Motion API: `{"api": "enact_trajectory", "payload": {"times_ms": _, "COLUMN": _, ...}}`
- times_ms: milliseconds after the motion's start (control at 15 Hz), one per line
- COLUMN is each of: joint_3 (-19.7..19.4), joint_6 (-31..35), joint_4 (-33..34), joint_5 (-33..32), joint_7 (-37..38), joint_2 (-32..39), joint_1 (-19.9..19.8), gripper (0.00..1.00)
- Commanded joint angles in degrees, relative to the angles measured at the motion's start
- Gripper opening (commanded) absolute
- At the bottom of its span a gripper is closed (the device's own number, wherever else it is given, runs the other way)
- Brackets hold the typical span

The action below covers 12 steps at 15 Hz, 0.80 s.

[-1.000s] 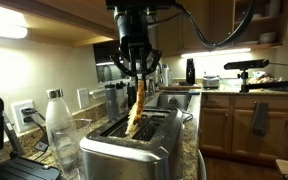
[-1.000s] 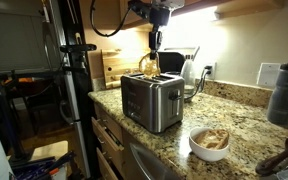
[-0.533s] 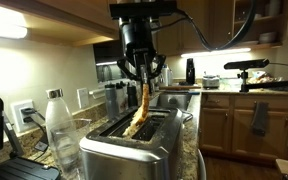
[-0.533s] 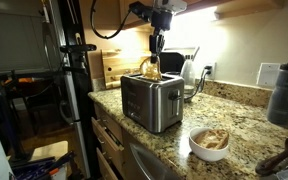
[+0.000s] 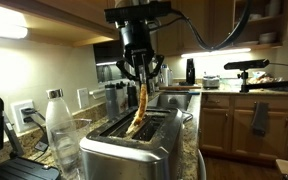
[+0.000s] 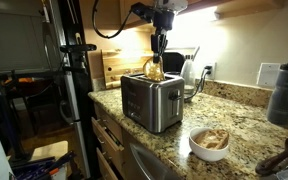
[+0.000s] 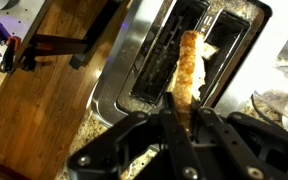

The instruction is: Put the bread in the bowl in different slots of the toaster

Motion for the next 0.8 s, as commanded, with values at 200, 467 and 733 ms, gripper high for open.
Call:
{"api": "enact_trajectory", "payload": {"times_ms": 200, "joint_3": 0.61, "joint_6": -3.8, "joint_4": 8.44, "joint_5": -3.97, "joint_7": 3.65, "joint_2": 5.8, "joint_1": 1.38, "gripper": 0.1}}
{"api": "enact_trajectory", "payload": {"times_ms": 467, "joint_3": 0.56, "joint_6": -6.72, "joint_4": 12.63, "joint_5": -5.79, "joint_7": 5.23, "joint_2": 9.28, "joint_1": 2.53, "gripper": 0.1}}
{"api": "enact_trajectory", "payload": {"times_ms": 733, "joint_3": 0.27, "joint_6": -8.25, "joint_4": 15.71, "joint_5": -5.01, "joint_7": 7.07, "joint_2": 10.93, "joint_1": 3.18, "gripper": 0.1}}
